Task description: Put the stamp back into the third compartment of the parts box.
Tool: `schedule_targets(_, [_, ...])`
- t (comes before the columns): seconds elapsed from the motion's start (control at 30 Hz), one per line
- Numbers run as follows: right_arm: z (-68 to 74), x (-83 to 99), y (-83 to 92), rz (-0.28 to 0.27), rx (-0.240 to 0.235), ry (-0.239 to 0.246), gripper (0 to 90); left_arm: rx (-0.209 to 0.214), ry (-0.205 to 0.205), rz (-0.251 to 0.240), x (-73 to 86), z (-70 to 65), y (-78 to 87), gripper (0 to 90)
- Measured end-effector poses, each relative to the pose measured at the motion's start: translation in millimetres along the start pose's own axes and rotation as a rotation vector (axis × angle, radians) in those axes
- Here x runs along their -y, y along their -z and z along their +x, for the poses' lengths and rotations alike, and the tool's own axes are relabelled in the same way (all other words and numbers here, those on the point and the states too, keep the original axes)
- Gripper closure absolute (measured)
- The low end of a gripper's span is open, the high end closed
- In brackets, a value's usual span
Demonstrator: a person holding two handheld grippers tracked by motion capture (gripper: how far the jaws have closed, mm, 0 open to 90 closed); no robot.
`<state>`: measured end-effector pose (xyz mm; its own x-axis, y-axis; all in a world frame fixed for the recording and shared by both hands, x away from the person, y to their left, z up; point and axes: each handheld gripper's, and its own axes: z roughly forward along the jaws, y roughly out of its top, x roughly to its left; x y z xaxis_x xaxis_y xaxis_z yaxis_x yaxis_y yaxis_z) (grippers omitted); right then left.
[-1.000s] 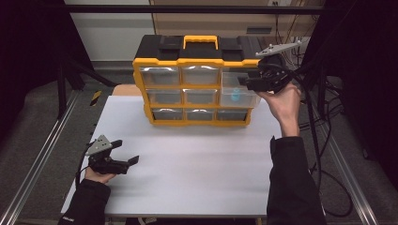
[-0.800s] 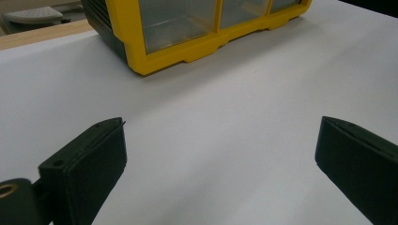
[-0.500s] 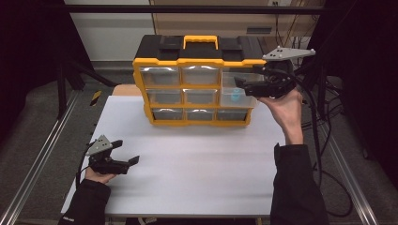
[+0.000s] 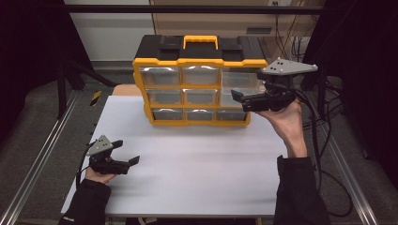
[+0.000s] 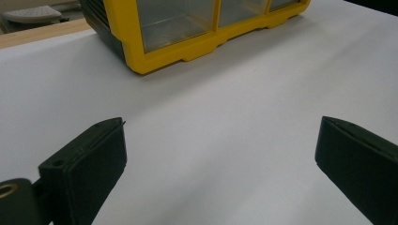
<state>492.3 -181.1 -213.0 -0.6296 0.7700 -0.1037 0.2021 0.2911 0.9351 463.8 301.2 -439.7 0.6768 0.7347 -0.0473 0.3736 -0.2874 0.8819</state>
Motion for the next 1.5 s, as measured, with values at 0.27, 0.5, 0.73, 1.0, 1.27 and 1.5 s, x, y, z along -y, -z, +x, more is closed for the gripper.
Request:
schedule_targets(0.27, [14.1, 11.6, 6.8, -0.039, -0.028, 0.019, 0.1, 0.001, 0.0, 0.0, 0.0, -0.2, -0.1, 2.1])
schedule_targets(0.5, [24.2, 22.8, 12.0, -0.06, -0.062, 0.024, 0.0, 0.003, 0.0, 0.0, 0.0, -0.5, -0.2, 2.1])
schedule_targets(0.73, [33.6, 42.4, 14.7, -0.074, -0.102, 0.023, 0.1, 0.003, -0.002, 0.001, 0.1, -0.7, -0.6, 2.1])
schedule_targets(1.0, [40.5, 75.3, 11.7, -0.063, -0.13, 0.011, 0.4, 0.003, -0.002, 0.001, 0.2, -1.0, -0.8, 2.1])
schedule_targets(1.27, [41.4, 106.2, 2.0, -0.042, -0.147, -0.019, 0.5, 0.004, -0.003, 0.001, 0.4, -1.3, -1.3, 2.1])
schedule_targets(1.5, [39.7, 139.9, -13.5, 0.0, -0.145, -0.031, 0.2, 0.006, -0.006, 0.005, 0.7, -1.9, -2.2, 2.1])
